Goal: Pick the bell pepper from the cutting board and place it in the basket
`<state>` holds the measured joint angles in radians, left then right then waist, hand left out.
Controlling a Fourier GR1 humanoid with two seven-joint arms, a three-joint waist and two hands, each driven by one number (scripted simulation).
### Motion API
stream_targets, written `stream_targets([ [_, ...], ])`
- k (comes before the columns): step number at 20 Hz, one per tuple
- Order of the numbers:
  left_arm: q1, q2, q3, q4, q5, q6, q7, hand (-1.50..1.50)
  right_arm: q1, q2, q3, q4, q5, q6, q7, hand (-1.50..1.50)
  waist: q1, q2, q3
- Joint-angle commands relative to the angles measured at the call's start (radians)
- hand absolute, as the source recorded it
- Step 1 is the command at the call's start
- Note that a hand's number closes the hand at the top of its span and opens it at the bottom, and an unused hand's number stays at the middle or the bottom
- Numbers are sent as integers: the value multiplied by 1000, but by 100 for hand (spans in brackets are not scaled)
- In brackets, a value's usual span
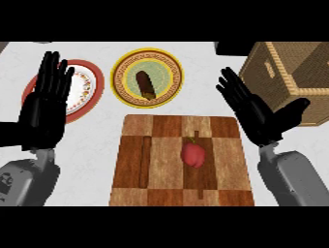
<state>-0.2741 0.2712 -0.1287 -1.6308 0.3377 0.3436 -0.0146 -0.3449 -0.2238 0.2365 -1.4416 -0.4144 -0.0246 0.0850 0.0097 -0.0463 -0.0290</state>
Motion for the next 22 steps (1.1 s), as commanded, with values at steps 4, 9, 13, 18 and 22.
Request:
stream_targets([
  [4, 84, 130, -52, 124, -114, -44, 89, 0, 17, -48, -77, -31, 36, 62, -218, 150, -17, 50, 32],
  [9, 119, 176, -91, 224, -125, -105, 160, 0, -10, 88, 61, -193, 157, 107, -572, 150, -15, 50, 33],
  [13, 87, 161, -110, 228, -160, -71, 204, 0, 137, 164, 191, -249, 503, -234, -633, -150, -49, 37, 28],
  [18, 128, 191, -80, 225, -141, -87, 200, 0, 178, -10, 155, -233, 806, -410, -371, -150, -68, 23, 21],
  [22, 140, 205, -79, 250, -159, -84, 198, 0, 186, -173, 160, -315, 980, -329, -129, -150, -95, 15, 15],
])
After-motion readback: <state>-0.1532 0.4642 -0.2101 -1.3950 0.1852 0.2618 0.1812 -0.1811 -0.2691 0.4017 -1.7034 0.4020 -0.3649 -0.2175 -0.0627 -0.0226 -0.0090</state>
